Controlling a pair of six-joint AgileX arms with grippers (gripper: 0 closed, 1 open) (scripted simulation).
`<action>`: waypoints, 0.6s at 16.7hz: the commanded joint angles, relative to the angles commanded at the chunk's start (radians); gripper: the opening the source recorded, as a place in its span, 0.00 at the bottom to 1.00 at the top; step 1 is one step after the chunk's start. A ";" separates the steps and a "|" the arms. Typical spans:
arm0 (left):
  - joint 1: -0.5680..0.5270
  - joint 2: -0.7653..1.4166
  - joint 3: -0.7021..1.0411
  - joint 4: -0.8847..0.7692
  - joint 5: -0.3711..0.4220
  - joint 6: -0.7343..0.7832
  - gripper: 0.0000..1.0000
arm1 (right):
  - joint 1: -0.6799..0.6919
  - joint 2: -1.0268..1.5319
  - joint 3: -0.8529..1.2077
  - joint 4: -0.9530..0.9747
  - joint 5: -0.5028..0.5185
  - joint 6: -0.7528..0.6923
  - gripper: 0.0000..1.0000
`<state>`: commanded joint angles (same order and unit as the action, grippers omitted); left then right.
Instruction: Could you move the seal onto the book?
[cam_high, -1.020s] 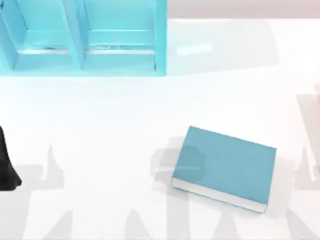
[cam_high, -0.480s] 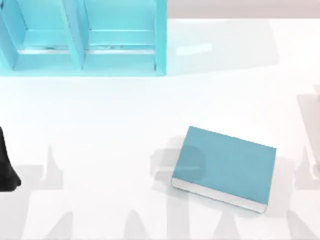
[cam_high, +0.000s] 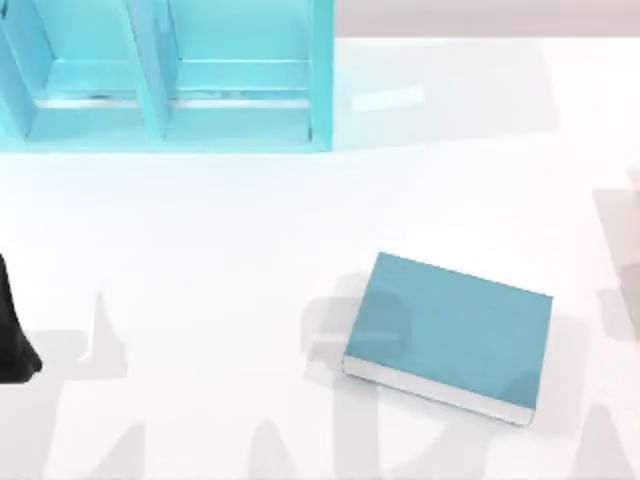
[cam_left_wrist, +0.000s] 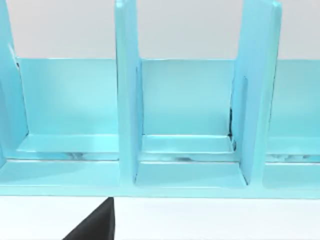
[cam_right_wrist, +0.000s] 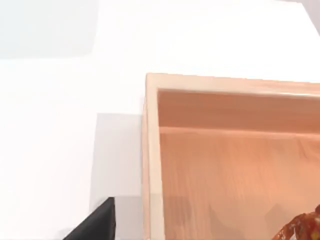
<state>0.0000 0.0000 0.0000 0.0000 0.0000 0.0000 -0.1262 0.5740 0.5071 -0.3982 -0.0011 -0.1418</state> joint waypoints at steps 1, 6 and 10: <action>0.000 0.000 0.000 0.000 0.000 0.000 1.00 | -0.020 0.107 0.083 -0.063 0.001 -0.021 1.00; 0.000 0.000 0.000 0.000 0.000 0.000 1.00 | -0.129 0.622 0.491 -0.383 0.007 -0.124 1.00; 0.000 0.000 0.000 0.000 0.000 0.000 1.00 | -0.208 0.959 0.775 -0.608 0.009 -0.192 1.00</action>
<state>0.0000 0.0000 0.0000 0.0000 0.0000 0.0000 -0.3343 1.5326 1.2821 -1.0066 0.0080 -0.3343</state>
